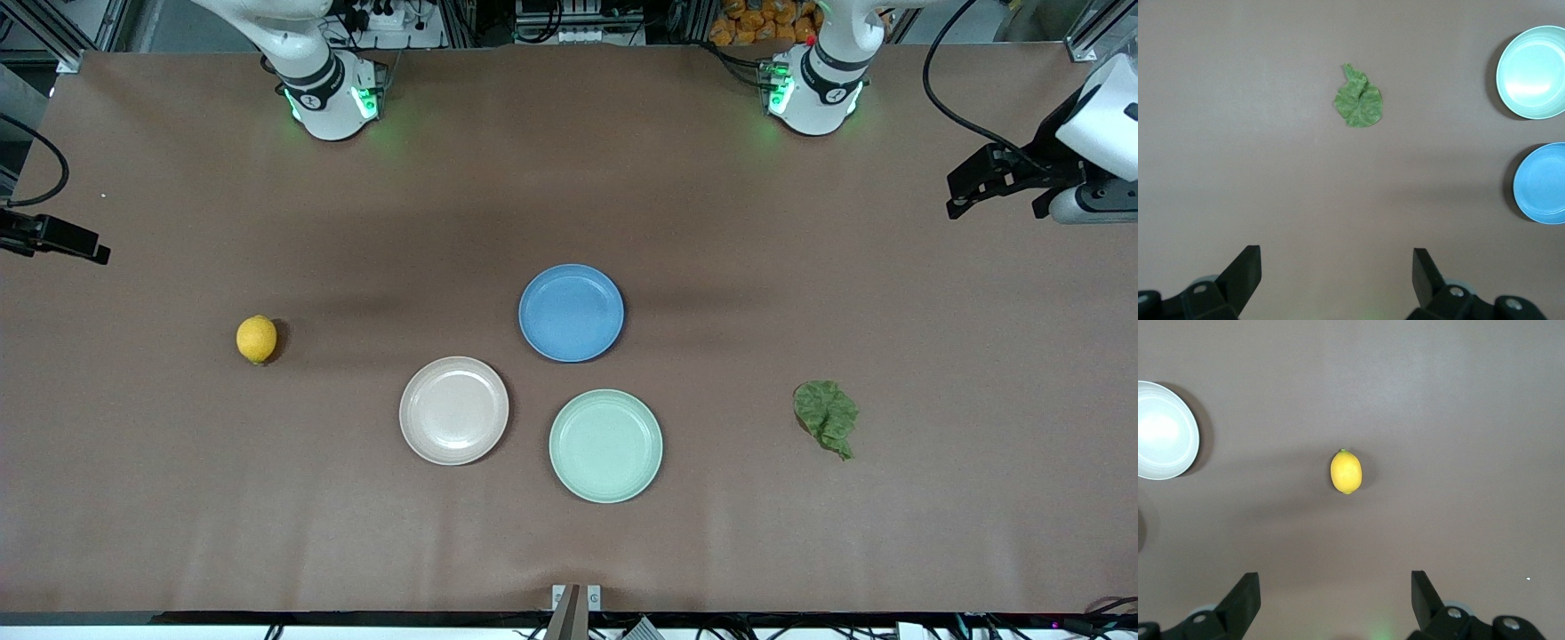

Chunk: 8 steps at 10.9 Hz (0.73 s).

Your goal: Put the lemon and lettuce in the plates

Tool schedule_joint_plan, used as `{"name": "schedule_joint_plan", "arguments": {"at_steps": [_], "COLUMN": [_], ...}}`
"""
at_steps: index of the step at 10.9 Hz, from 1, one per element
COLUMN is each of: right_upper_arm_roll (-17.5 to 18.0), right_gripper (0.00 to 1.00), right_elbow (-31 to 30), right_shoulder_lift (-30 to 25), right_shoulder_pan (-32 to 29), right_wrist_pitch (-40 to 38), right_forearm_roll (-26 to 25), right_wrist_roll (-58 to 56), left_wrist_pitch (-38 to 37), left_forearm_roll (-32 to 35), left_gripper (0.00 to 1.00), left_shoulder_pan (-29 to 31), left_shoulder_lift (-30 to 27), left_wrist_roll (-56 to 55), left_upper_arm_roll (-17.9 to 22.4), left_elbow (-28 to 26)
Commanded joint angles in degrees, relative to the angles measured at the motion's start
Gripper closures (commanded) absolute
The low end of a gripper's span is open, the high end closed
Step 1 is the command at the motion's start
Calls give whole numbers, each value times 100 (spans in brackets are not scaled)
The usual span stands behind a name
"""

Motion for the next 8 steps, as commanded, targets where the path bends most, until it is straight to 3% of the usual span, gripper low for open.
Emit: {"name": "schedule_joint_plan", "arguments": {"at_steps": [1, 8], "right_upper_arm_roll": [-24, -24], "right_gripper": [0, 0], "right_elbow": [-156, -156], "right_shoulder_lift": [-138, -138], "right_shoulder_pan": [31, 31], "right_wrist_pitch": [-3, -3], "right_forearm_roll": [-6, -6], "right_wrist_roll": [76, 76], "left_wrist_pitch": [-95, -95], "left_forearm_roll": [143, 230], "left_gripper": [0, 0], "left_shoulder_pan": [-1, -10], "left_shoulder_lift": [42, 174], "left_wrist_roll": [-115, -115], "left_upper_arm_roll": [-41, -41], "left_elbow": [55, 11]}}
